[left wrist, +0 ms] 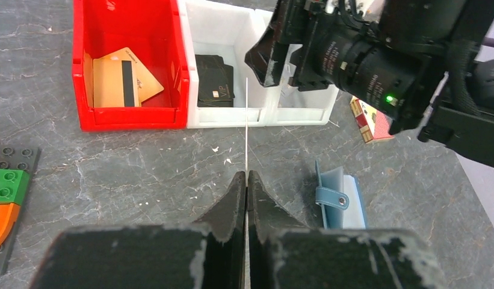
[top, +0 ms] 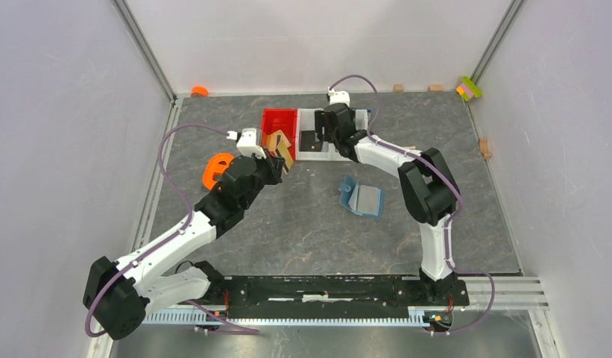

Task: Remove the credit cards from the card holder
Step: Move the storage box to the center of the board.

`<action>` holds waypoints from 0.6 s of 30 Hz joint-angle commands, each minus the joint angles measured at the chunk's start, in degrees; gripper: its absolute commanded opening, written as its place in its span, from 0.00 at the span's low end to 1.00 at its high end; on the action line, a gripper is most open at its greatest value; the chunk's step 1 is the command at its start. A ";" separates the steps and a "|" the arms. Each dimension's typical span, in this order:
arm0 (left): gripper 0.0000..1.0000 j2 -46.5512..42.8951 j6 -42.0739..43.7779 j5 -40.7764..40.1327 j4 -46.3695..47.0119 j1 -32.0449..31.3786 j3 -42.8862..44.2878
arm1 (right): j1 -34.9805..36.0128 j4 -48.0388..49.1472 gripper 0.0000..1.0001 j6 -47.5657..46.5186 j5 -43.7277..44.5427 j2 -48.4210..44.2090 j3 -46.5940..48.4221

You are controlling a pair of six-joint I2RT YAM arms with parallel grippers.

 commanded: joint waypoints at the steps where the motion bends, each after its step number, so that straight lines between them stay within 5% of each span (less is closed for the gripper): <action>1: 0.02 0.16 -1.33 -2.40 2.48 -0.17 0.56 | 0.10 -2.32 0.81 0.07 2.38 4.48 5.11; 7: 0.02 0.65 -0.81 -3.45 2.48 -0.17 0.47 | 0.05 -2.52 0.65 1.81 2.08 7.18 5.67; 13: 0.02 0.26 -0.47 -4.05 2.31 -0.17 0.30 | 0.10 1.46 0.12 -0.67 2.39 4.34 2.77; 18: 0.02 0.47 -0.14 -4.80 2.39 -0.18 0.22 | 0.26 17.84 0.08 -2.82 3.84 -6.31 -13.56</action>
